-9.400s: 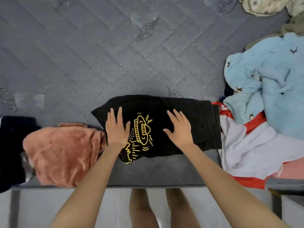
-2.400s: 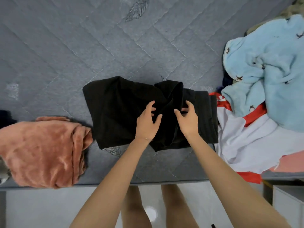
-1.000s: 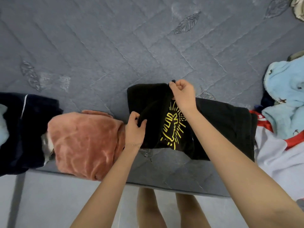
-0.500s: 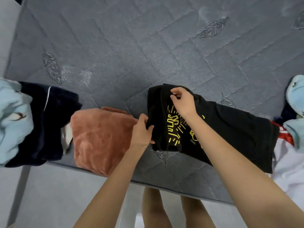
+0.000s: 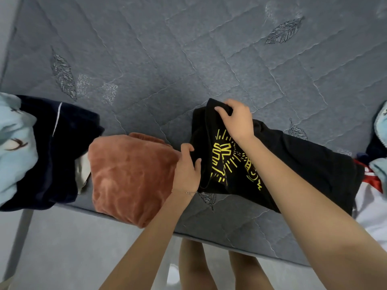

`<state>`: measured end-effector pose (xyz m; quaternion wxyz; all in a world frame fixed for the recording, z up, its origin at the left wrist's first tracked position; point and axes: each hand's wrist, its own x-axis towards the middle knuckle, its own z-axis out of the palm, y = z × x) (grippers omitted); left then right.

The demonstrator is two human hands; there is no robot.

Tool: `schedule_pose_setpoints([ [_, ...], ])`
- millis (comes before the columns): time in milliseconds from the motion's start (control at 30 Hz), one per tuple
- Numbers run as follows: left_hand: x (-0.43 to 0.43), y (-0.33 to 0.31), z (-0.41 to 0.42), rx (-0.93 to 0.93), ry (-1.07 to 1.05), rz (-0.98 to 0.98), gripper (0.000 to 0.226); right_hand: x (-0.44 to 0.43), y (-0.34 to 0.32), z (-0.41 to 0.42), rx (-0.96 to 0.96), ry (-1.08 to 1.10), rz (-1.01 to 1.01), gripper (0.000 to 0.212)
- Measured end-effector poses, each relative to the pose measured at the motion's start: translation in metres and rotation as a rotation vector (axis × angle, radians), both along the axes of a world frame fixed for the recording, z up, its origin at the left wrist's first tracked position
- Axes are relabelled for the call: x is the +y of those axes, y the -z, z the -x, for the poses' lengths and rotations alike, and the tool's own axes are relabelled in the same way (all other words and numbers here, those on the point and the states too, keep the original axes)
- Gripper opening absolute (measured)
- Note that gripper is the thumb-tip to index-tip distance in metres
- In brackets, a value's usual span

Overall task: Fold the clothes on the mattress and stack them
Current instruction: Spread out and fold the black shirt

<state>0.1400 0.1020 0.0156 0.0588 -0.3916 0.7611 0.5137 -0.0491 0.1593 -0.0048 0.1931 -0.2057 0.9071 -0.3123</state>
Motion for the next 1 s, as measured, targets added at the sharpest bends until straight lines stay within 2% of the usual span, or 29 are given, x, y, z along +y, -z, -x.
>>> schedule_pose_setpoints([
  [67,0.003,0.003,0.002,-0.028,0.06,0.057,0.019,-0.004,-0.002,0.0,0.013,-0.045,0.044,0.019],
  [167,0.009,0.01,0.006,-0.223,0.216,0.118,0.044,-0.01,0.002,-0.002,0.012,-0.142,-0.102,0.024],
  [267,0.015,0.016,0.009,-0.427,0.455,0.279,0.061,-0.006,0.004,-0.006,0.052,-0.18,-0.219,0.038],
  [333,0.021,0.018,0.01,-0.481,0.552,0.371,0.061,0.005,0.002,-0.009,0.111,-0.177,-0.217,0.049],
  [400,0.024,0.019,0.01,-0.496,0.586,0.42,0.051,0.022,-0.002,-0.012,0.17,-0.14,-0.208,0.054],
  [533,0.022,0.016,0.007,-0.459,0.539,0.394,0.03,0.065,-0.004,-0.038,0.209,-0.054,-0.2,0.06],
  [633,0.017,0.009,0.002,-0.383,0.474,0.354,0.02,0.09,0.002,-0.066,0.2,-0.111,-0.208,0.06],
  [733,0.013,0.004,-0.005,-0.263,0.413,0.32,0.017,0.103,0.016,-0.081,0.158,-0.184,-0.338,0.06],
  [833,0.009,-0.001,-0.011,-0.126,0.271,0.274,0.015,0.107,0.025,-0.077,0.088,-0.137,-0.465,0.064],
  [1000,0.008,-0.012,-0.024,0.015,0.097,0.279,0.013,0.108,0.022,-0.069,0.044,-0.071,-0.452,0.06],
])
